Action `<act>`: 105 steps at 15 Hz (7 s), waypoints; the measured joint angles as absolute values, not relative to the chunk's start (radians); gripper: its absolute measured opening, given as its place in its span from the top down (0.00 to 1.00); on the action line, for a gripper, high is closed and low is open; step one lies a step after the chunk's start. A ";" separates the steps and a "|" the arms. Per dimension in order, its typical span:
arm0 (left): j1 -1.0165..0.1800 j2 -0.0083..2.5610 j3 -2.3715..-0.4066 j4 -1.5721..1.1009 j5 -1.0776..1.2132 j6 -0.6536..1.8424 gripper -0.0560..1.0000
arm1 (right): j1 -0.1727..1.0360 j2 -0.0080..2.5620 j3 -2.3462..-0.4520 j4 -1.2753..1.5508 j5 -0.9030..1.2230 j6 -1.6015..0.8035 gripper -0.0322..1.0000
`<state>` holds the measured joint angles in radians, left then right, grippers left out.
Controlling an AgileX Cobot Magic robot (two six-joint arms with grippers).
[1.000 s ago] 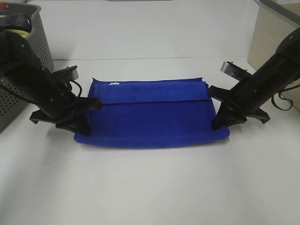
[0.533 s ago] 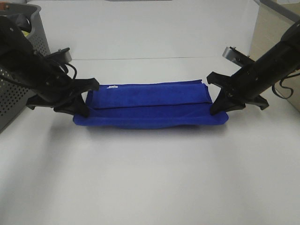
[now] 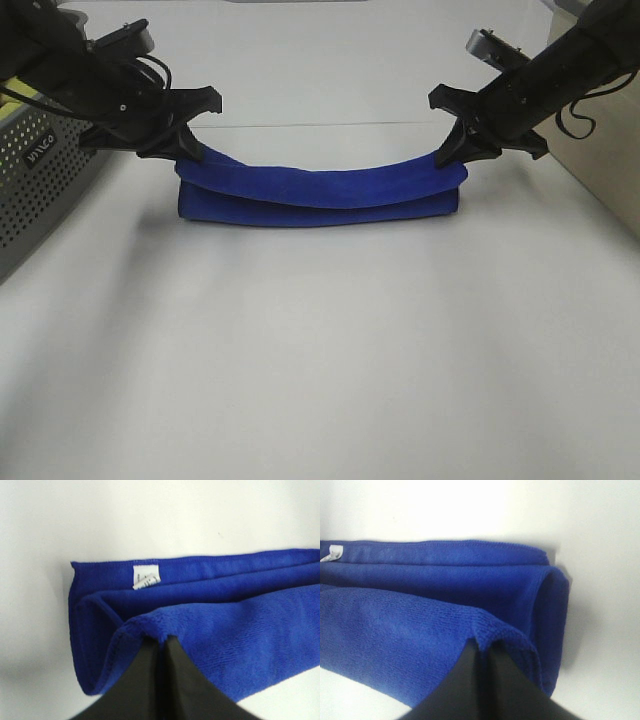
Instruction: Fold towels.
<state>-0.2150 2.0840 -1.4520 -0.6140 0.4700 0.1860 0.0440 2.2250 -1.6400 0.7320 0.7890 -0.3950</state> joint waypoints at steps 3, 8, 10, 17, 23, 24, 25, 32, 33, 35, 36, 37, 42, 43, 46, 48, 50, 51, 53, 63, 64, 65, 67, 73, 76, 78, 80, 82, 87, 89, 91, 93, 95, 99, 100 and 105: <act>-0.215 2.178 -1.490 -0.615 0.379 0.183 0.94 | 0.044 2.352 -1.779 0.690 0.787 -0.351 0.97; -0.215 2.228 -1.490 -0.601 0.367 0.183 0.94 | 0.044 2.386 -1.791 0.685 0.774 -0.334 0.97; -0.215 2.228 -1.490 -0.600 0.366 0.183 0.88 | 0.044 2.386 -1.791 0.684 0.780 -0.332 0.88; -0.213 2.207 -1.494 -0.590 0.416 0.182 0.26 | 0.043 2.361 -1.791 0.690 0.830 -0.331 0.21; -0.151 2.215 -1.509 -0.571 0.524 0.096 0.24 | 0.043 2.307 -1.795 0.564 0.957 -0.251 0.20; -0.152 2.230 -1.529 -0.580 0.532 0.097 0.24 | 0.043 2.307 -1.795 0.543 0.963 -0.246 0.20; -0.153 2.247 -1.554 -0.588 0.549 0.097 0.24 | 0.043 2.307 -1.795 0.526 0.963 -0.241 0.20; -0.154 2.377 -1.741 -0.593 0.710 0.081 0.24 | 0.043 2.307 -1.795 0.489 0.963 -0.231 0.20; -0.158 2.379 -1.743 -0.594 0.707 0.076 0.24 | 0.043 2.307 -1.795 0.489 0.961 -0.231 0.20; -0.166 2.384 -1.745 -0.613 0.699 0.073 0.28 | 0.043 2.307 -1.795 0.489 0.952 -0.231 0.20; -0.166 2.395 -1.746 -0.642 0.699 0.073 0.34 | 0.043 2.307 -1.795 0.489 0.943 -0.231 0.20; -0.166 2.399 -1.746 -0.648 0.699 0.069 0.49 | 0.043 2.307 -1.795 0.489 0.938 -0.230 0.20; -0.166 2.391 -1.760 -0.564 0.730 0.062 0.88 | 0.043 2.307 -1.795 0.489 0.938 -0.230 0.20; -0.166 2.375 -1.760 -0.515 0.745 0.062 0.88 | 0.043 2.307 -1.795 0.489 0.938 -0.230 0.20; -0.166 2.312 -1.801 -0.334 0.848 0.008 0.88 | 0.043 2.307 -1.795 0.489 0.938 -0.230 0.20; -0.165 2.269 -1.859 -0.246 0.943 -0.008 0.88 | 0.043 2.307 -1.795 0.489 0.946 -0.227 0.20; -0.164 2.241 -1.934 -0.194 1.043 -0.026 0.88 | 0.043 2.307 -1.795 0.489 0.960 -0.226 0.20; -0.164 2.230 -1.965 -0.193 1.072 -0.033 0.88 | 0.043 2.307 -1.795 0.489 0.965 -0.220 0.20; -0.178 2.216 -2.015 -0.247 1.100 -0.036 0.88 | 0.043 2.307 -1.795 0.489 0.970 -0.204 0.20; -0.357 2.409 -2.025 -0.589 0.868 -0.087 0.80 | 0.043 2.307 -1.795 0.489 0.972 -0.202 0.20; -0.365 2.418 -2.025 -0.607 0.849 -0.087 0.74 | 0.043 2.307 -1.795 0.489 0.973 -0.202 0.20; -0.371 2.419 -2.025 -0.620 0.827 -0.087 0.68 | 0.043 2.307 -1.795 0.489 0.973 -0.202 0.20; -0.382 2.419 -2.025 -0.674 0.781 -0.087 0.57 | 0.043 2.307 -1.795 0.489 0.975 -0.202 0.20; -0.391 2.419 -2.027 -0.888 0.751 0.045 0.36 | 0.043 2.287 -1.795 0.547 1.022 -0.202 0.20; -0.356 2.419 -2.085 -0.893 0.760 0.083 0.33 | 0.043 2.231 -1.795 0.656 1.043 -0.244 0.20; -0.272 2.378 -2.129 -0.894 0.772 0.142 0.33 | 0.072 2.209 -1.795 0.910 1.095 -0.375 0.20; -0.218 2.335 -2.135 -0.890 0.770 0.153 0.33 | 0.136 2.210 -1.795 1.012 1.090 -0.433 0.20; -0.182 2.307 -2.136 -0.880 0.774 0.155 0.33 | 0.219 2.220 -1.795 1.063 1.038 -0.441 0.20; -0.166 2.293 -2.136 -0.844 0.823 0.160 0.33 | 0.330 2.340 -1.795 1.194 0.928 -0.493 0.20; -0.166 2.293 -2.136 -0.821 0.844 0.160 0.33 | 0.305 2.376 -1.795 1.192 0.920 -0.494 0.20; -0.166 2.293 -2.136 -0.799 0.849 0.160 0.33 | 0.270 2.384 -1.795 1.178 0.914 -0.492 0.20; -0.166 2.293 -2.136 -0.780 0.852 0.160 0.33 | 0.221 2.384 -1.795 1.139 0.914 -0.483 0.20; -0.166 2.293 -2.136 -0.774 0.852 0.160 0.33 | 0.194 2.384 -1.795 1.033 0.912 -0.437 0.21; -0.166 2.293 -2.136 -0.774 0.852 0.160 0.33 | 0.194 2.384 -1.795 0.886 0.900 -0.385 0.21; -0.166 2.293 -2.136 -0.774 0.854 0.160 0.33 | 0.194 2.381 -1.795 0.871 0.894 -0.385 0.21; -0.166 2.240 -2.136 -0.629 0.988 0.160 0.33 | 0.194 2.261 -1.795 0.648 0.915 -0.279 0.21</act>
<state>-0.1660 2.2400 -2.1360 -0.6290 0.9880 0.1600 0.1940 2.2610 -1.7950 0.6480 0.9150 -0.2790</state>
